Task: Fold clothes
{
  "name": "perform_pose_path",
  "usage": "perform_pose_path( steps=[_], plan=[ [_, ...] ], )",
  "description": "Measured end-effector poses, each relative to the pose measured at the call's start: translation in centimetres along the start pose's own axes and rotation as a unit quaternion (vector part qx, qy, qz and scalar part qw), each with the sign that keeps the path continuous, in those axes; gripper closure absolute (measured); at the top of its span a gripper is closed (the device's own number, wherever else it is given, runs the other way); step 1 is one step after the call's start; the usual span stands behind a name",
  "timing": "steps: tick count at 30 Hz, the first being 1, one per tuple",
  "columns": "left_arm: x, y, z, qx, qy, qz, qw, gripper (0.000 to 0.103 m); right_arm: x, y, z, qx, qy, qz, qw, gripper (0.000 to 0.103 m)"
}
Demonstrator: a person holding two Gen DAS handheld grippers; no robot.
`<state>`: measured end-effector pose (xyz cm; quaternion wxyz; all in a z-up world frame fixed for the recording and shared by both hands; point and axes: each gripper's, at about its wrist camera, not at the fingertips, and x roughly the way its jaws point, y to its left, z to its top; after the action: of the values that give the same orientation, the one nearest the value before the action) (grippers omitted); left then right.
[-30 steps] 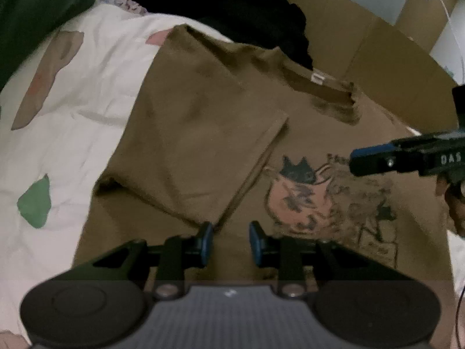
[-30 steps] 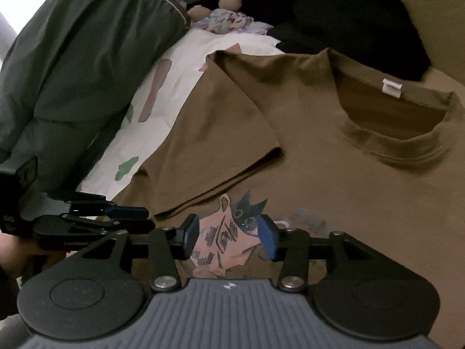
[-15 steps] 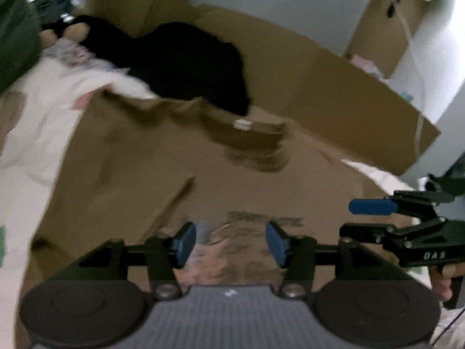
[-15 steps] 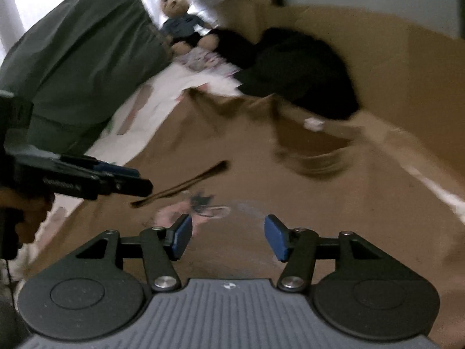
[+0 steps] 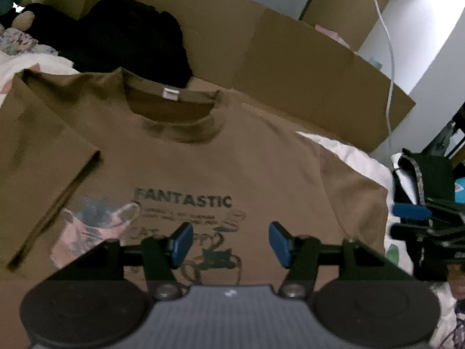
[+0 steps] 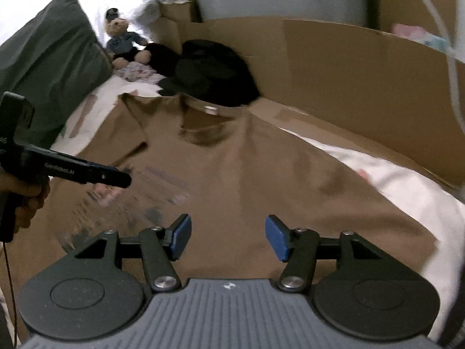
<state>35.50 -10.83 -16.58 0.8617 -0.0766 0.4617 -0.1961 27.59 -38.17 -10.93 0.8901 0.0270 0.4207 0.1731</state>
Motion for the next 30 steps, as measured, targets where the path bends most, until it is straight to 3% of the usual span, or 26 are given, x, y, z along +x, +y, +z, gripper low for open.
perform_pose_path(
  steps=[4, 10, 21, 23, 30],
  plan=[
    [1.4, -1.9, 0.0, -0.012, -0.007, -0.025, 0.9996, 0.042, -2.3, -3.3, -1.7, 0.039, -0.001, -0.032, 0.999, 0.042],
    [2.6, -4.5, 0.2, 0.02, -0.017, -0.06, 0.9978, 0.041, -3.0, -6.0, -3.4, 0.058, 0.006, -0.061, 0.996, 0.042],
    [3.9, -8.2, -0.2, 0.054, -0.006, -0.079, 0.9954, 0.044, -2.7, -7.8, -6.2, 0.101, 0.009, -0.063, 0.993, 0.042],
    [4.5, -8.8, -0.7, 0.06, 0.007, -0.088, 0.9943, 0.051, -2.5, -8.1, -6.6, 0.111, 0.011, -0.062, 0.992, 0.042],
    [6.0, -10.3, -2.2, 0.067, 0.033, -0.091, 0.9931, 0.059, -1.2, -8.8, -7.9, 0.126, 0.033, -0.049, 0.99, 0.042]
  ],
)
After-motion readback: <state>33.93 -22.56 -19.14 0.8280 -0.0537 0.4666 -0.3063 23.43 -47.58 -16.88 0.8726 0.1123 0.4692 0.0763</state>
